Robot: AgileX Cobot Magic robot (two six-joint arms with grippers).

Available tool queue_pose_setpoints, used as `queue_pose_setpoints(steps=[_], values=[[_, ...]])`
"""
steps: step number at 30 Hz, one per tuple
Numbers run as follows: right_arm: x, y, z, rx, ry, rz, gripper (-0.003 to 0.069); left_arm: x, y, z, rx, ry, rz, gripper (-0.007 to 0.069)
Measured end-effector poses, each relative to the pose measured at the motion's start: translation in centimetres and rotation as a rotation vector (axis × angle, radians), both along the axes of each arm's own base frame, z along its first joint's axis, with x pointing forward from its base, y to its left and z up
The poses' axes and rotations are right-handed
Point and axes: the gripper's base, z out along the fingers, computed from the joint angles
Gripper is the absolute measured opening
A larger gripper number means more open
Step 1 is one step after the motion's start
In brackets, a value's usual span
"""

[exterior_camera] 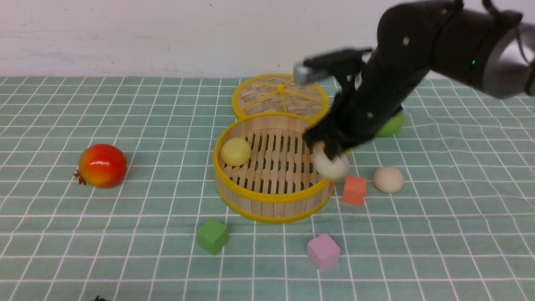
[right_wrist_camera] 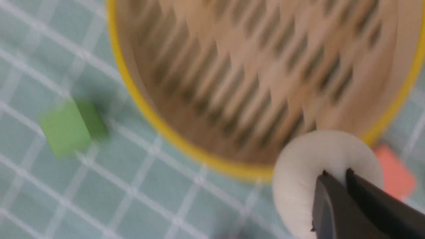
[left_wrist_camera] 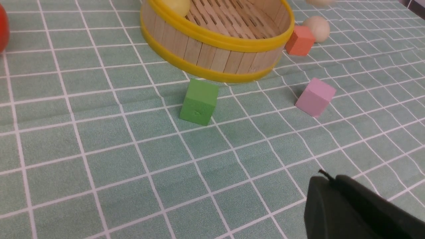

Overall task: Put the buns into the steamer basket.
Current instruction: Use the right arm to put the steamed stuffed bun into the steamer

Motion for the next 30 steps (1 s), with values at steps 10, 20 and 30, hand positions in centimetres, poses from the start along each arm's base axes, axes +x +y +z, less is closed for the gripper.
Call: queue_pose_setpoints(steps=[10,20,30], values=[[4.2,2.8,-6.6,0.079,-0.016,0.015,0.0011,0.0,0.0,0.0,0.0,0.0,0.0,0.0025],[5.2,3.1,-8.3,0.077,-0.053,0.001,0.0334,0.0,0.0,0.0,0.0,0.0,0.0,0.0036],[1.8,-0.7,0.0,-0.191,-0.074,0.064,0.0506,0.0,0.0,0.0,0.0,0.0,0.0,0.0036]])
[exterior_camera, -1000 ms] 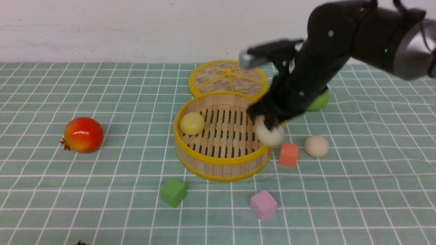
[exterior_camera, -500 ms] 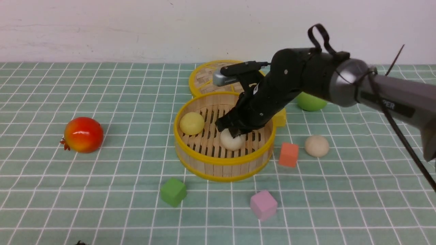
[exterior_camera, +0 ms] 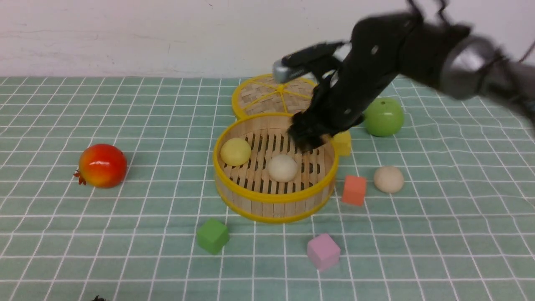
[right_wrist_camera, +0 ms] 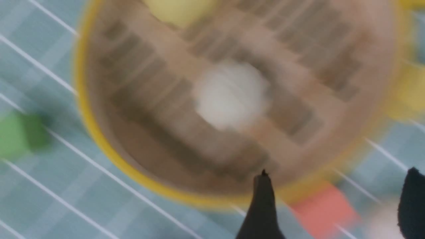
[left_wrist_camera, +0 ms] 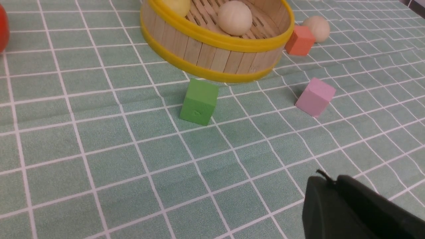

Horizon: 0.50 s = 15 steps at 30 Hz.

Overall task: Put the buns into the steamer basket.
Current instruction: Use the right arm to grab a steamed stuffed bun

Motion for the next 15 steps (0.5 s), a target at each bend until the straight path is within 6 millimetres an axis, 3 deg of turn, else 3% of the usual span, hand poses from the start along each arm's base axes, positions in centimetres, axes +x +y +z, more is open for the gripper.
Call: queue_pose_setpoints(steps=[1,3,7,12,15], values=[[0.0,-0.2,0.0,-0.015,0.004,-0.003,0.0504,0.0,0.0,0.0,0.0,0.0,0.0,0.0036],[-0.5,-3.9,1.0,-0.151,0.038,-0.118,0.0454,0.0,0.0,0.0,0.0,0.0,0.0,0.0036],[0.4,-8.6,-1.6,-0.176,0.141,-0.286,0.0379,0.0,0.0,0.0,0.0,0.0,0.0,0.0036],[1.5,-11.0,-6.1,-0.017,0.245,-0.381,0.0277,0.0,0.0,0.0,0.0,0.0,0.0,0.0036],[2.4,-11.3,-6.9,0.049,0.231,-0.387,0.025,0.0,0.0,0.0,0.0,0.0,0.0,0.0036]])
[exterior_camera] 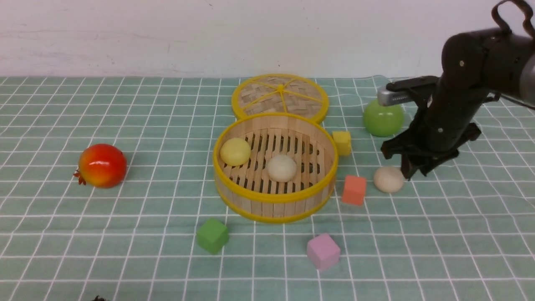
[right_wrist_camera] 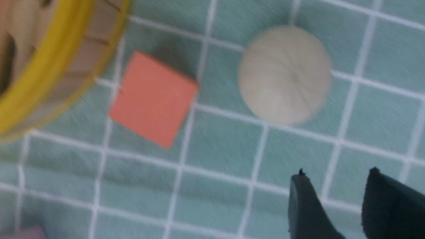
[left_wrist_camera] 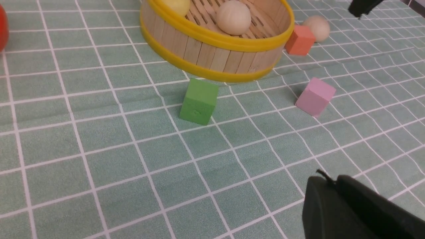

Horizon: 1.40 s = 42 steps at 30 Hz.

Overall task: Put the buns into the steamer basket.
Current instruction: Use the right arm to grab a steamed stuffed bun

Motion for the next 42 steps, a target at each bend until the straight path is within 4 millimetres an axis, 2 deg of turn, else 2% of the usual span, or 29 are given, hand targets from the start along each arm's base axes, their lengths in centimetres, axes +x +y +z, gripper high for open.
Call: queue_pose_setpoints(steps=[7,14,26,33,37,39,42], values=[[1.5,0.0,-0.8,0.087,-0.091,-0.051,0.0271,0.0,0.0,0.0,0.0,0.0,0.0,0.0036],[2.4,0.2,-3.1,0.094,-0.081,-0.061,0.029,0.0,0.0,0.0,0.0,0.0,0.0,0.0036],[3.0,0.1,-4.6,0.079,-0.086,-0.056,0.0287,0.0,0.0,0.0,0.0,0.0,0.0,0.0036],[3.1,0.1,-5.1,0.067,-0.083,-0.037,0.0174,0.0,0.0,0.0,0.0,0.0,0.0,0.0036],[2.9,0.1,-4.9,0.051,-0.082,0.001,0.0046,0.0,0.0,0.0,0.0,0.0,0.0,0.0036],[2.7,0.1,-4.2,0.049,-0.082,0.01,0.001,0.0,0.0,0.0,0.0,0.0,0.0,0.0036],[2.0,0.2,-2.0,0.066,-0.111,0.021,0.0007,0.0,0.0,0.0,0.0,0.0,0.0,0.0036]])
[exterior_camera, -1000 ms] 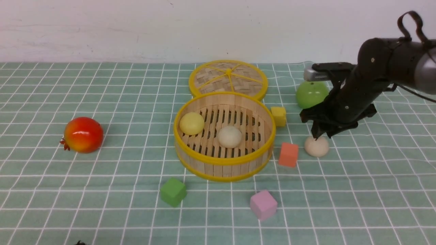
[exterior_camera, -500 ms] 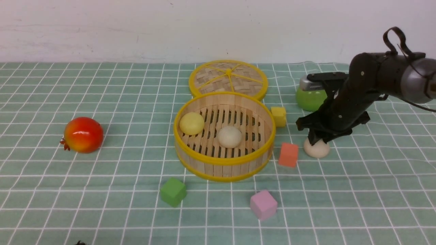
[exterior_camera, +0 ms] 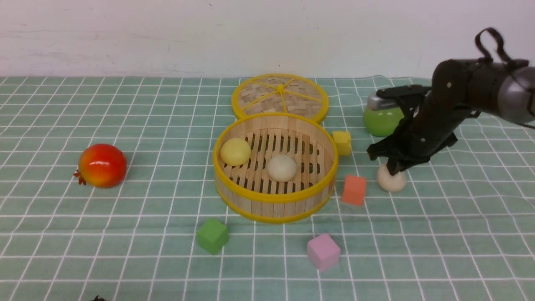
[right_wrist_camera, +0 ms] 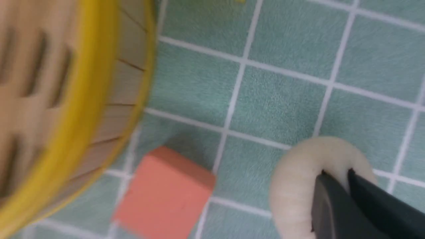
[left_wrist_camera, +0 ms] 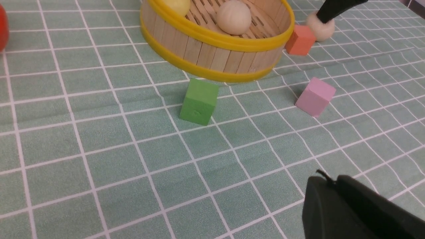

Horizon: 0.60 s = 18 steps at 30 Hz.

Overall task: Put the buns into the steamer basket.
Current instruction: Use the right arm to put the steamed stuffed bun into the steamer

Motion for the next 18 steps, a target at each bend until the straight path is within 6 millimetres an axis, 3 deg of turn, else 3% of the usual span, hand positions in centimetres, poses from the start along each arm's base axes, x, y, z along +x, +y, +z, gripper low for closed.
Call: queue_pose_setpoints(steps=[2,4,5,8,12,17,18], values=[[-0.4,0.6,1.7,0.028,-0.038,0.012,0.0007,0.0,0.0,0.0,0.0,0.0,0.0,0.0036],[-1.1,2.4,4.0,0.079,-0.122,0.06,0.0007,0.0,0.0,0.0,0.0,0.0,0.0,0.0036],[-1.1,2.6,4.1,0.083,-0.122,0.067,0.0007,0.0,0.0,0.0,0.0,0.0,0.0,0.0036],[-1.3,7.0,5.7,0.165,-0.262,0.165,0.0007,0.0,0.0,0.0,0.0,0.0,0.0,0.0036],[-0.3,10.5,4.6,0.188,-0.37,0.208,0.0007,0.0,0.0,0.0,0.0,0.0,0.0,0.0036],[1.6,12.0,1.7,0.189,-0.443,0.191,0.0007,0.0,0.0,0.0,0.0,0.0,0.0,0.0036],[2.5,12.4,0.0,0.185,-0.465,0.176,0.0011,0.0,0.0,0.0,0.0,0.0,0.0,0.0036]])
